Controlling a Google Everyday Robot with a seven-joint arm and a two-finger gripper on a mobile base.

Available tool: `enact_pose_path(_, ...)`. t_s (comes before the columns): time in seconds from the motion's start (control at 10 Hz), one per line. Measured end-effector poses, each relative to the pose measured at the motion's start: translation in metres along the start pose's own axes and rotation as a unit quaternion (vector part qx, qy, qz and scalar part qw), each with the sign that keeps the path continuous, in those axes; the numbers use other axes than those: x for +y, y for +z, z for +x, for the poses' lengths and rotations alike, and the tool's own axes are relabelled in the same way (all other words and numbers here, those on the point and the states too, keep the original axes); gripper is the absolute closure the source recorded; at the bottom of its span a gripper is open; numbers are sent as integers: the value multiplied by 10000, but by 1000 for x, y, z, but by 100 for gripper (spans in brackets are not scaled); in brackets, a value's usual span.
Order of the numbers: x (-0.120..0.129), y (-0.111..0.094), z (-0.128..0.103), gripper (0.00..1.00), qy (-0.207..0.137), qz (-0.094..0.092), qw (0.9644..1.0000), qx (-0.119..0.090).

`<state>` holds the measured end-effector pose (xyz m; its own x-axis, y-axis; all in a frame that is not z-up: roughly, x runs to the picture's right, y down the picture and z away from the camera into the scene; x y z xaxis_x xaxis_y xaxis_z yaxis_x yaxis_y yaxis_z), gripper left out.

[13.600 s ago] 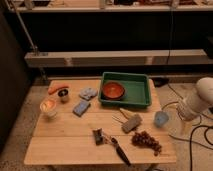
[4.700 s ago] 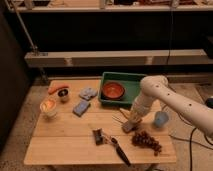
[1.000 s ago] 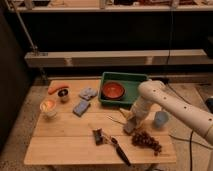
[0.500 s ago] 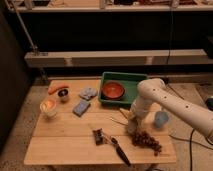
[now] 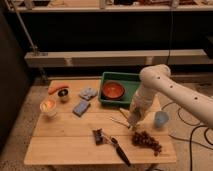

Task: Wipe tray with eraser

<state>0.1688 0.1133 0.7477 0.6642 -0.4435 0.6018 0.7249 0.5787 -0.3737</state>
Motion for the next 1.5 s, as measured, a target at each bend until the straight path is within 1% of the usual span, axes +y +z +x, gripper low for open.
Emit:
enact_pose_path(0.1, 1, -7, 2, 100, -8, 37, 10000, -34)
enact_pose_path(0.8, 1, -7, 3, 100, 3, 51, 10000, -31)
enact_pose_path(0.9, -1, -9, 7, 100, 11, 90, 9999, 83)
enact_pose_path(1.0, -3, -11, 15, 100, 51, 141, 9997, 215)
enact_pose_path(1.1, -8, -17, 32, 100, 130, 230, 9988, 417)
enact_pose_path(1.2, -15, -21, 49, 100, 191, 294, 9979, 547)
enact_pose_path(1.3, -23, -25, 64, 100, 223, 348, 9971, 635)
enact_pose_path(1.4, -36, -31, 93, 100, 275, 426, 9957, 776)
enact_pose_path(1.5, -42, -34, 109, 100, 298, 494, 9949, 831)
